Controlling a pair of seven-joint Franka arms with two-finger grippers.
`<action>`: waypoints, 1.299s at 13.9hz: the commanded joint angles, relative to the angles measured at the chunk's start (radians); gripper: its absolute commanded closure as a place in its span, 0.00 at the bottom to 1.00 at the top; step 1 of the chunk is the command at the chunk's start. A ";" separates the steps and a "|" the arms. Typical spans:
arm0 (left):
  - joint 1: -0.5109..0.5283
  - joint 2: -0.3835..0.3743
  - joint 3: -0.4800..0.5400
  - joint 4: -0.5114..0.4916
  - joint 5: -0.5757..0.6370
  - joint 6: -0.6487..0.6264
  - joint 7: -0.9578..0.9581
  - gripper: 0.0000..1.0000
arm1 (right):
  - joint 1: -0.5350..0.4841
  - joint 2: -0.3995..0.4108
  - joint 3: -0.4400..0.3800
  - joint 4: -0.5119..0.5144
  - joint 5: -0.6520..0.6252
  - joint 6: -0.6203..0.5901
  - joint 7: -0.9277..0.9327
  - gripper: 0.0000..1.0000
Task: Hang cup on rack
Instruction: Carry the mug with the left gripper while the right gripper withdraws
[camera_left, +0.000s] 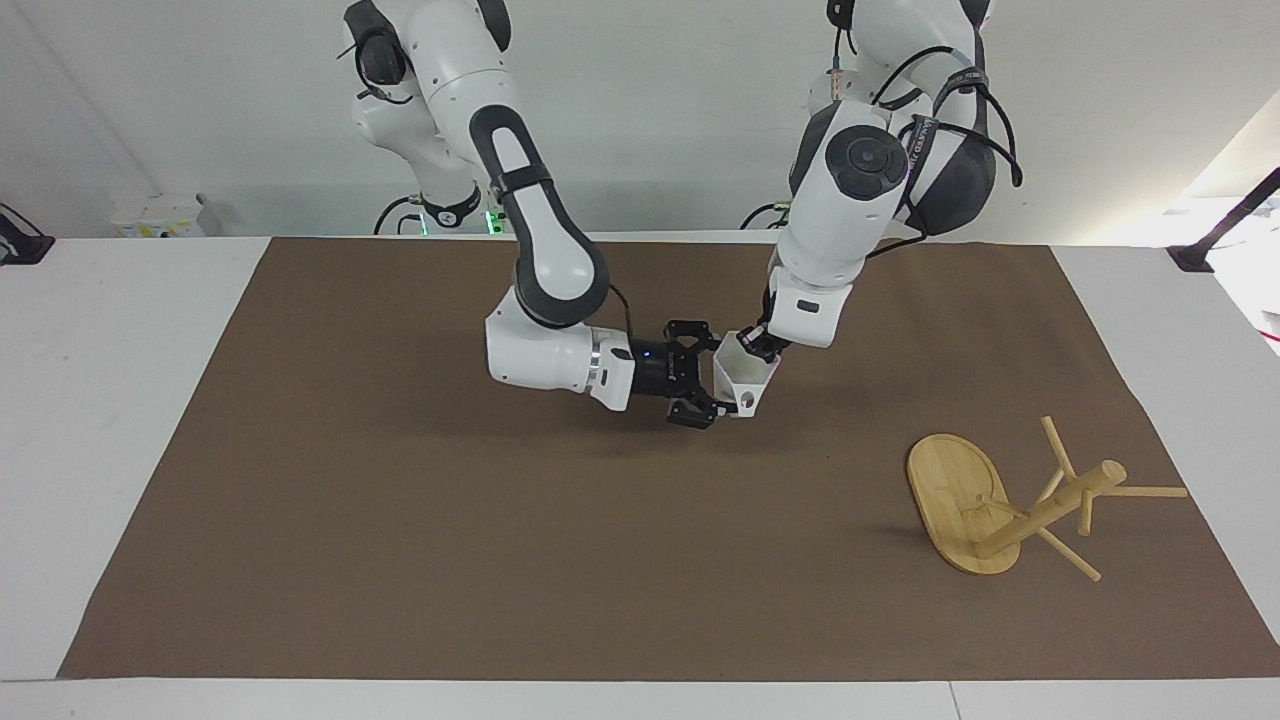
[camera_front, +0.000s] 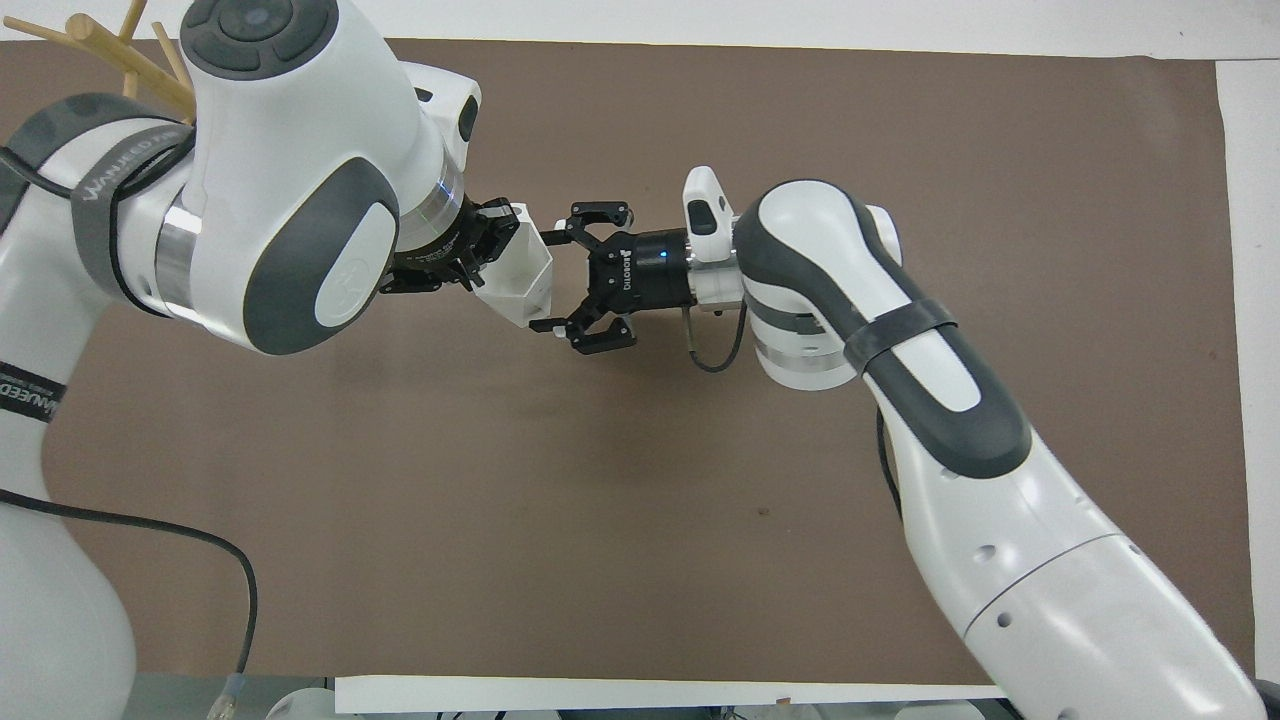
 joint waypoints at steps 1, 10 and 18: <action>-0.006 -0.033 0.016 -0.017 0.004 0.045 0.054 1.00 | -0.185 -0.054 0.006 -0.084 -0.176 -0.168 -0.083 0.01; 0.050 -0.251 0.016 -0.613 0.117 1.008 0.185 1.00 | -0.589 -0.317 0.003 -0.046 -1.213 -0.345 0.065 0.01; 0.129 -0.226 0.015 -0.833 0.117 1.655 0.250 1.00 | -0.528 -0.424 0.017 0.087 -1.454 -0.377 0.959 0.01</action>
